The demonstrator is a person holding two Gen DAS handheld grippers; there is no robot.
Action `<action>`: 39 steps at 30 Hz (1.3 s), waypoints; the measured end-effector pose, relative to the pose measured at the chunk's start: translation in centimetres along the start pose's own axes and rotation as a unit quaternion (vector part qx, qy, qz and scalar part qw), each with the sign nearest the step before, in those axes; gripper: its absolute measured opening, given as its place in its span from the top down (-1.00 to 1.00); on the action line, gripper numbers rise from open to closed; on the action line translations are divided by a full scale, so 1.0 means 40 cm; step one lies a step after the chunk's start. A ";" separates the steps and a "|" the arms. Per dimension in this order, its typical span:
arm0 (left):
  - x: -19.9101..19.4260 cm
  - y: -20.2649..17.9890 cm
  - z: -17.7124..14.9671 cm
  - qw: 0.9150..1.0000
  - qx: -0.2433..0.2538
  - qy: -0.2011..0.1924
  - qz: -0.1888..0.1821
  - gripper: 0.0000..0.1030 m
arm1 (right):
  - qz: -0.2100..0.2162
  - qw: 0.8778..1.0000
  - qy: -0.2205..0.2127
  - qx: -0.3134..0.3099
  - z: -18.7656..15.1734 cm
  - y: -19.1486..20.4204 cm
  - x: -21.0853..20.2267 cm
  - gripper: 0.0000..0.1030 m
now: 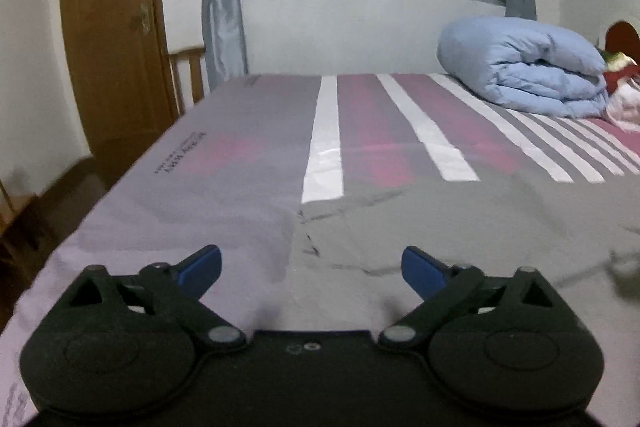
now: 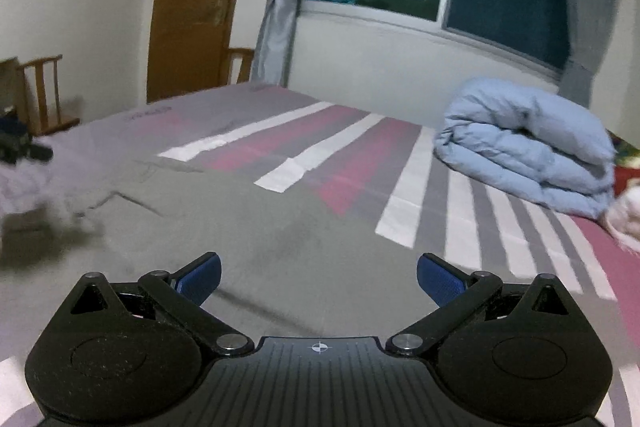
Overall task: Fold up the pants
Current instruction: 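Lower both grippers toward the leg ends of the grey sweatpants, then close both grippers on the sweatpants leg cuffs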
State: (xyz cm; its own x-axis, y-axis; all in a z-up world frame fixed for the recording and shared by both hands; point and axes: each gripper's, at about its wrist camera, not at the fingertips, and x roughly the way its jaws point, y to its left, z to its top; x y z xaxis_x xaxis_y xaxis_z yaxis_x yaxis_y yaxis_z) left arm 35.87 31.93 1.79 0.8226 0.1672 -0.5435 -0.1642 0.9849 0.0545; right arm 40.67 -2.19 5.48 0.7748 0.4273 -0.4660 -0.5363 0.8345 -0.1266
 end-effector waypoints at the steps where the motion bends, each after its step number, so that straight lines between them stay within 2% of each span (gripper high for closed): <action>1: 0.034 0.017 0.010 1.000 -0.009 0.009 -0.003 -0.68 | 0.004 1.000 0.003 -0.003 0.007 -0.004 0.042 -1.00; 3: 0.104 0.053 0.023 0.999 -0.038 0.027 -0.013 -0.64 | 0.005 1.000 0.013 -0.009 0.022 -0.014 0.131 -1.00; 7: 0.230 0.080 0.034 0.995 -0.069 0.064 -0.042 -0.40 | 0.024 0.999 0.026 0.001 0.042 -0.034 0.260 -1.00; 12: 0.359 0.071 0.056 0.991 -0.054 0.100 -0.065 -0.21 | 0.036 0.998 0.039 -0.012 0.060 -0.041 0.390 -0.99; 13: 0.384 0.067 0.061 0.991 -0.050 0.110 -0.066 -0.11 | 0.038 0.998 0.044 -0.013 0.062 -0.044 0.410 -0.99; 17: 0.456 0.049 0.063 0.988 -0.026 0.131 -0.073 -0.10 | 0.049 0.997 0.057 -0.013 0.059 -0.054 0.479 -0.99; 19: 0.480 0.046 0.063 0.986 -0.029 0.141 -0.084 -0.12 | 0.059 0.996 0.070 -0.015 0.056 -0.054 0.510 -0.77; 20: 0.488 0.042 0.065 0.986 -0.027 0.142 -0.086 -0.17 | 0.057 0.995 0.082 -0.016 0.056 -0.055 0.525 -0.49; 21: 0.496 0.040 0.066 0.986 -0.022 0.143 -0.088 -0.18 | 0.060 0.994 0.094 -0.010 0.058 -0.064 0.544 -0.30; 24: 0.509 0.043 0.069 0.984 -0.020 0.148 -0.098 -0.26 | 0.069 0.992 0.102 -0.002 0.068 -0.090 0.576 -0.28; 26: 0.517 0.055 0.069 0.981 -0.030 0.154 -0.113 -0.34 | 0.085 0.988 0.126 0.009 0.072 -0.105 0.604 -0.29; 28: 0.522 0.056 0.069 0.981 -0.028 0.152 -0.118 -0.30 | 0.109 0.983 0.150 0.023 0.066 -0.119 0.631 -0.30; 29: 0.521 0.050 0.068 0.982 -0.020 0.147 -0.117 -0.15 | 0.116 0.982 0.150 0.021 0.063 -0.120 0.634 -0.21; 30: 0.519 0.043 0.069 0.983 -0.011 0.141 -0.115 -0.09 | 0.125 0.980 0.152 0.018 0.061 -0.118 0.634 0.06; 31: 0.514 0.040 0.070 0.984 -0.007 0.131 -0.116 0.19 | 0.128 0.980 0.151 0.018 0.064 -0.117 0.630 0.20; 32: 0.509 0.042 0.074 0.985 -0.010 0.122 -0.124 0.44 | 0.130 0.980 0.148 0.023 0.068 -0.118 0.623 0.50; 33: 0.498 0.043 0.079 0.986 -0.012 0.108 -0.127 0.48 | 0.130 0.980 0.144 0.034 0.071 -0.120 0.609 0.60; 35: 0.452 0.037 0.083 0.990 0.004 0.063 -0.128 0.54 | 0.126 0.984 0.124 0.036 0.082 -0.114 0.563 0.67; 39: 0.355 0.058 0.088 0.990 -0.012 0.015 -0.140 0.61 | 0.125 0.988 0.085 0.030 0.109 -0.096 0.431 0.70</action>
State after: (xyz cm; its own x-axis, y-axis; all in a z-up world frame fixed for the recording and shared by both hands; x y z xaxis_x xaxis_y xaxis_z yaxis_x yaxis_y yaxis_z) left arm 49.09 36.76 -2.85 0.8208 -0.1138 -0.5598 0.0545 0.9911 -0.1216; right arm 57.56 3.49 1.73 0.5494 0.5626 -0.6178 -0.6791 0.7314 0.0621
